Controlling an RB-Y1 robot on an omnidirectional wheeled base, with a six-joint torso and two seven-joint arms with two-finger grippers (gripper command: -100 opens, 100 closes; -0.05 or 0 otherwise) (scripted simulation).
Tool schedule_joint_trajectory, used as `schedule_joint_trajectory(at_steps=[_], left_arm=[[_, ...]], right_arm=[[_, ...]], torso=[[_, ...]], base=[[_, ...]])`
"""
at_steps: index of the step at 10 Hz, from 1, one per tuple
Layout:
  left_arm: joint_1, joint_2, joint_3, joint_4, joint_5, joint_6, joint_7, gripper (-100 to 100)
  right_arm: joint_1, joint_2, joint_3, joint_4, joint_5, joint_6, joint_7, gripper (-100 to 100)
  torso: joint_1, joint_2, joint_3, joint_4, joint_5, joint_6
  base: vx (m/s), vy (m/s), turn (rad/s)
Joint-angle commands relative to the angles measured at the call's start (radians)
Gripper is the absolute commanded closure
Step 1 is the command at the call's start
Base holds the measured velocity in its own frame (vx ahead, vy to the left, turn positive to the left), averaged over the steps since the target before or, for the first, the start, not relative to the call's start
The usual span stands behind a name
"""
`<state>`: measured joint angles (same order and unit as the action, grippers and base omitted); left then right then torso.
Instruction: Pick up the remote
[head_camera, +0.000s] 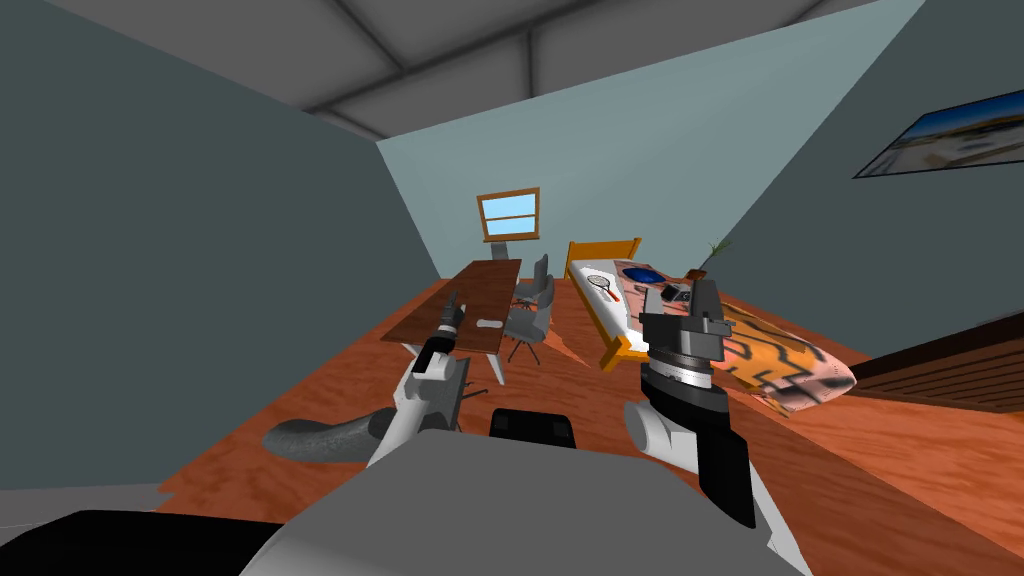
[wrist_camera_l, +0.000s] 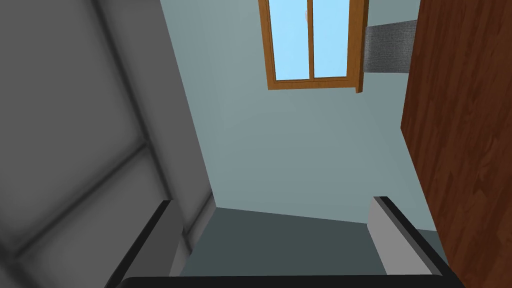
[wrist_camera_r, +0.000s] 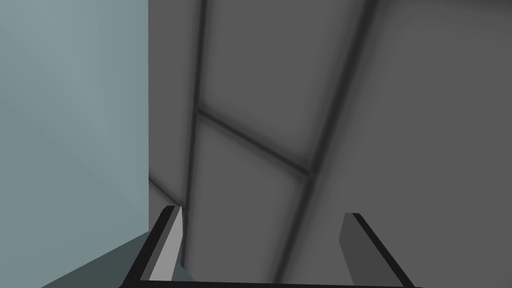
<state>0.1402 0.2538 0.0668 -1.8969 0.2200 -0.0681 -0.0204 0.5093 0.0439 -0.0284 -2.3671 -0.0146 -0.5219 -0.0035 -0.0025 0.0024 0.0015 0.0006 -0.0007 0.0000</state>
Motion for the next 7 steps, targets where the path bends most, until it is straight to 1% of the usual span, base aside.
schedule_joint_trajectory(at_steps=[1, 2, 3, 4, 5, 6, 7], left_arm=[[-0.021, 0.004, -0.002, 0.037, 0.009, 0.03, -0.006, -100], [-0.058, 0.019, 0.0, 0.072, 0.031, 0.074, -0.013, -100], [-0.058, 0.019, 0.0, 0.084, 0.031, 0.081, -0.013, -100], [-0.095, 0.033, 0.002, 0.121, 0.053, 0.118, -0.021, -100], [-0.095, 0.033, 0.002, 0.132, 0.053, 0.134, -0.021, -100], [-0.131, 0.048, 0.003, 0.17, 0.075, 0.168, -0.027, -100], [-0.131, 0.048, 0.003, 0.181, 0.075, 0.188, -0.027, -100]], right_arm=[[0.0, 0.0, 0.0, 0.0, 0.0, 0.0, 0.0, 0], [0.0, 0.0, 0.0, 0.0, 0.0, 0.0, 0.0, 0], [0.0, 0.0, 0.0, 0.0, 0.0, 0.0, 0.0, 0], [0.0, 0.0, 0.0, 0.0, 0.0, 0.0, 0.0, 0], [0.0, 0.0, 0.0, 0.0, 0.0, 0.0, 0.0, 0], [0.0, 0.0, 0.0, 0.0, 0.0, 0.0, 0.0, 0], [0.0, 0.0, 0.0, 0.0, 0.0, 0.0, 0.0, 0]], torso=[[0.0, 0.0, 0.0, 0.0, 0.0, 0.0], [0.001, 0.0, 0.0, 0.0, 0.0, 0.0], [0.0, -0.001, -0.001, 0.0, 0.0, 0.0], [0.001, -0.001, 0.0, 0.0, 0.0, 0.0], [0.0, -0.001, 0.0, 0.0, 0.0, 0.0], [0.0, -0.001, -0.001, 0.0, 0.0, -0.001], [0.001, -0.001, -0.001, 0.0, 0.0, 0.0]], base=[[-0.029, -0.038, -0.055], [-0.025, -0.044, -0.093], [-0.024, -0.037, -0.051], [-0.026, -0.056, -0.109], [-0.02, -0.041, -0.04], [-0.016, -0.036, -0.072], [-0.012, -0.029, -0.043]])
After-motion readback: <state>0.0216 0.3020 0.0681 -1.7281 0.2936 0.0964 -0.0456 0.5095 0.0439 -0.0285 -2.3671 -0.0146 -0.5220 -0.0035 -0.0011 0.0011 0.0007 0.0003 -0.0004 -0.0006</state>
